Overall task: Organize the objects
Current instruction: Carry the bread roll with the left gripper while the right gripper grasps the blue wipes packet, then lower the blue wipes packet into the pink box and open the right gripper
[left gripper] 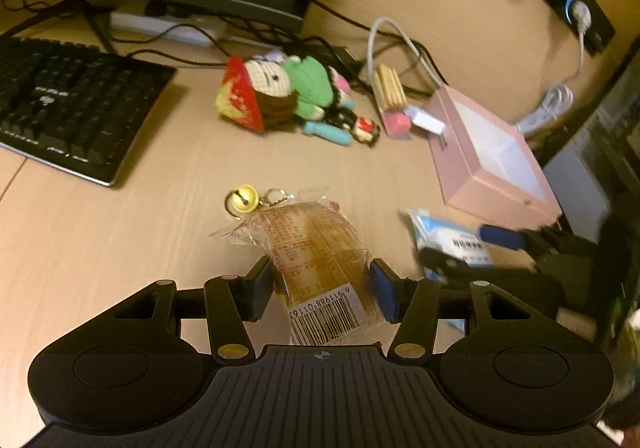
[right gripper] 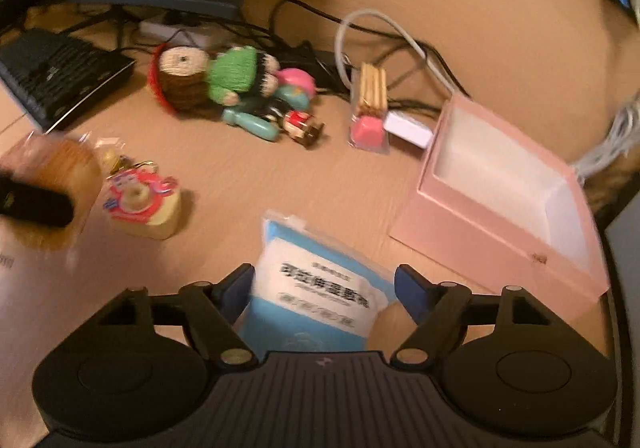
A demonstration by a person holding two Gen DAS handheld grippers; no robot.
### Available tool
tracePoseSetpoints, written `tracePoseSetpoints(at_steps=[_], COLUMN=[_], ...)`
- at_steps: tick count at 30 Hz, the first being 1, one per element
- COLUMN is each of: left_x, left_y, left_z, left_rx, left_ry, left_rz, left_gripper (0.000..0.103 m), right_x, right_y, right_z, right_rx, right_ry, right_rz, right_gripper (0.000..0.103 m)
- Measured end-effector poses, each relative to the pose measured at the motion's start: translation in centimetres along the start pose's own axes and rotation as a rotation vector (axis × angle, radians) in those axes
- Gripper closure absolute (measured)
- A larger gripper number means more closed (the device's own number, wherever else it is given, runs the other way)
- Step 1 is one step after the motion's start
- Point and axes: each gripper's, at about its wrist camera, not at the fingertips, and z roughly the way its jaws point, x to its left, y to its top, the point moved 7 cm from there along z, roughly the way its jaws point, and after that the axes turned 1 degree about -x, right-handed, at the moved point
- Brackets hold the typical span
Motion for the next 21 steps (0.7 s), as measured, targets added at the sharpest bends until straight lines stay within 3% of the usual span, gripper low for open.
tracePoseSetpoints(at_steps=[2, 6, 11, 21], left_x=[-0.4, -1.5, -3.6, -10.9], left_y=[0.0, 0.0, -0.1, 2.2], left_z=[0.2, 0.5, 0.4, 2.9], left_rx=[0.011, 0.031, 0.052, 0.049], left_ry=[0.001, 0.001, -0.046, -0.162], left_rz=[0.018, 0.079, 0.170, 0.259], left_gripper=[0.046, 0.046, 0.046, 0.046], right_x=[-0.3, 0.1, -1.8, -10.5], right_y=[0.5, 0.6, -0.1, -2.3], right_z=[0.8, 0.0, -5.2, -11.3], right_rx=[0.010, 0.015, -0.034, -0.106], right_ry=[0.053, 0.107, 0.153, 0.089], right_rz=[0.046, 0.013, 0.033, 0.214], right_gripper=[0.028, 0.043, 0.056, 0.067])
